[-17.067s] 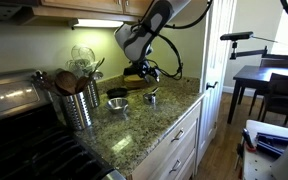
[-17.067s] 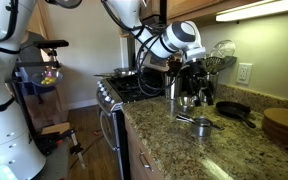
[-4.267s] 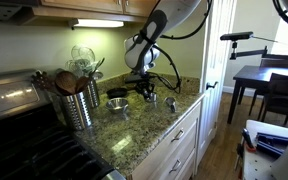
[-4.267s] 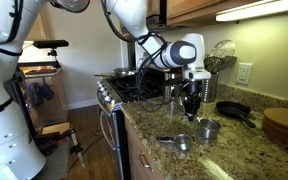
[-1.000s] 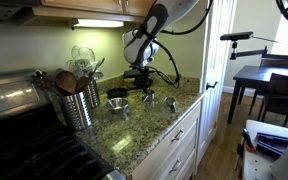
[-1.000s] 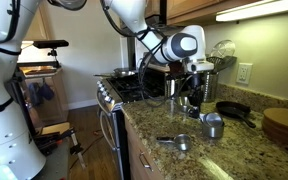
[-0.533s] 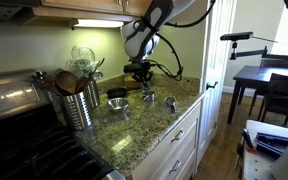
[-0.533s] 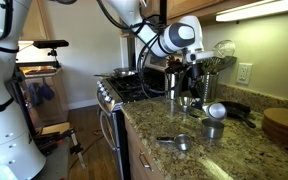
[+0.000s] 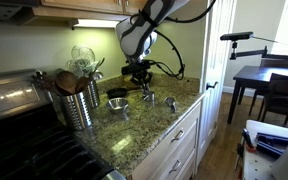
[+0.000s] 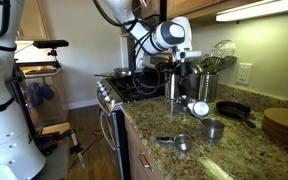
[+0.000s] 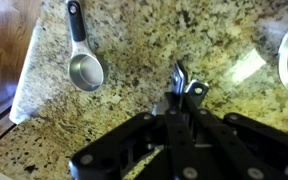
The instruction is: Unstack the measuring cups
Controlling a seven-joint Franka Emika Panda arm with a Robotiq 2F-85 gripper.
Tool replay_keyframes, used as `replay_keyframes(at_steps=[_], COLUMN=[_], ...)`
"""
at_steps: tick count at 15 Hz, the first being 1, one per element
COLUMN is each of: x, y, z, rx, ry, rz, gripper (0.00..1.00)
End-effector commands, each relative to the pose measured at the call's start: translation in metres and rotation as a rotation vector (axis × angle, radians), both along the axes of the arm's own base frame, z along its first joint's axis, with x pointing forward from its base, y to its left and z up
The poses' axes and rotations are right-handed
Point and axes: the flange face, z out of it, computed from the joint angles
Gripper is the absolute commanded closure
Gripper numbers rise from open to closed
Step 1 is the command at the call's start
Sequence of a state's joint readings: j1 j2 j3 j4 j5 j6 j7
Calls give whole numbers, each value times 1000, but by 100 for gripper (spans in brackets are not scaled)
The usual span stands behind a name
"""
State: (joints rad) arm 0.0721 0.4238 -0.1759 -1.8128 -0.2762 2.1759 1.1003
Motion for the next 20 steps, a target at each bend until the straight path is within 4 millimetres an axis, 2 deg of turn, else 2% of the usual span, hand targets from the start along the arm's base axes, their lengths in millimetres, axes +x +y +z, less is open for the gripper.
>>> replay_keyframes(at_steps=[1,7,20], x=[-26,-41,-65], y=[15,38,73], z=[13,11,-47], rx=[-3,14,40], ry=[67,163,349], rz=[55,124,286], gripper=[93,93,93])
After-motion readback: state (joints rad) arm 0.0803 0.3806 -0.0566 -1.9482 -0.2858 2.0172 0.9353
